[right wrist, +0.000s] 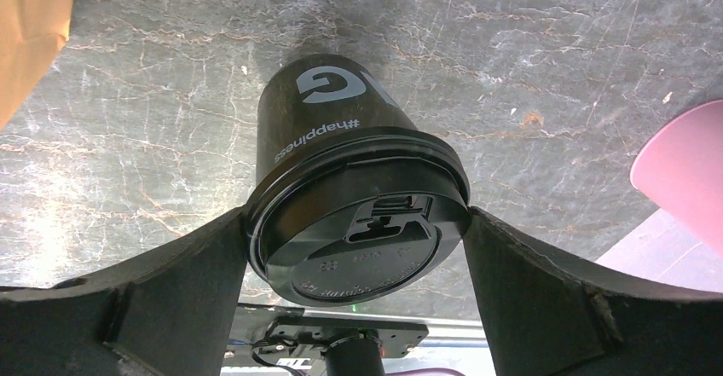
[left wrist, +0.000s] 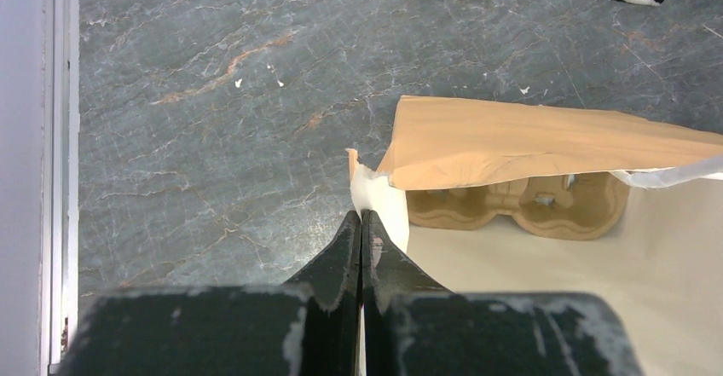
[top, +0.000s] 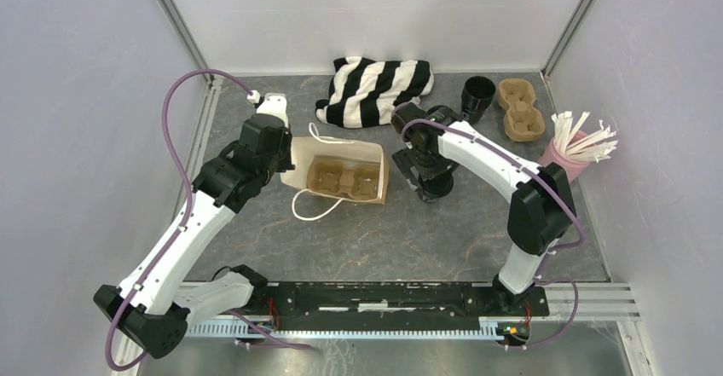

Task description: Pack the takeout coffee

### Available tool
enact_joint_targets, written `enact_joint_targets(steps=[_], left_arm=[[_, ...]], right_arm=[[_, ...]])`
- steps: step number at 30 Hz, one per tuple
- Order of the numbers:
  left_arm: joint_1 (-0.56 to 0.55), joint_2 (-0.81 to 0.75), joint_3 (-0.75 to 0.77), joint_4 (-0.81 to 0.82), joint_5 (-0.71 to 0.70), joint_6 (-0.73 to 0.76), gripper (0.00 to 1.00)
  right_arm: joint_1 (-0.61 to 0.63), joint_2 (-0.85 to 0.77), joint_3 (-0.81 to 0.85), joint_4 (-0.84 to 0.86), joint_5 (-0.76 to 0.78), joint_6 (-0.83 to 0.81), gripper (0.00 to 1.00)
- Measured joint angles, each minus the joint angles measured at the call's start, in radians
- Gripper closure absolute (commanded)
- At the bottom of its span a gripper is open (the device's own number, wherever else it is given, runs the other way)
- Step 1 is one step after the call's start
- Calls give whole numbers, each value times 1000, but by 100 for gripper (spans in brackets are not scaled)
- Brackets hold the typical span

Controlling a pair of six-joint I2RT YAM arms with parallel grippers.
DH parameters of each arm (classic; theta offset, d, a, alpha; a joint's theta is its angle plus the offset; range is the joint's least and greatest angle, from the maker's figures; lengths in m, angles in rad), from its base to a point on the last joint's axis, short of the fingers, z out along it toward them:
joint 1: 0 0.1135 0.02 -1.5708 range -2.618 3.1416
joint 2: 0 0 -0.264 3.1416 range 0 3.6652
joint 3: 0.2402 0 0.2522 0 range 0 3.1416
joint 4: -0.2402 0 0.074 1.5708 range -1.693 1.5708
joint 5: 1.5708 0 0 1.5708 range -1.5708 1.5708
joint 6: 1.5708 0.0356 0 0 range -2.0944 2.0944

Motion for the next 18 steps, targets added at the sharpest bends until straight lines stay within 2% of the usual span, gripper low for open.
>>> enact_joint_targets(steps=[7,11,15,18], left_arm=[[2,21,58,-38,26,0,91],[2,57,113,-55,27,-1,83],[2,77,121,-76,30,-2,76],[3,85,122,-87,47,-3,75]], right_arm=[[-2,-27,-11,8,11,-9,2],[0,-69,-55,50,31,-18,2],[-2,-79,-39,21,40,-19,2],[-2,-85,-34,24,39,-27,2]])
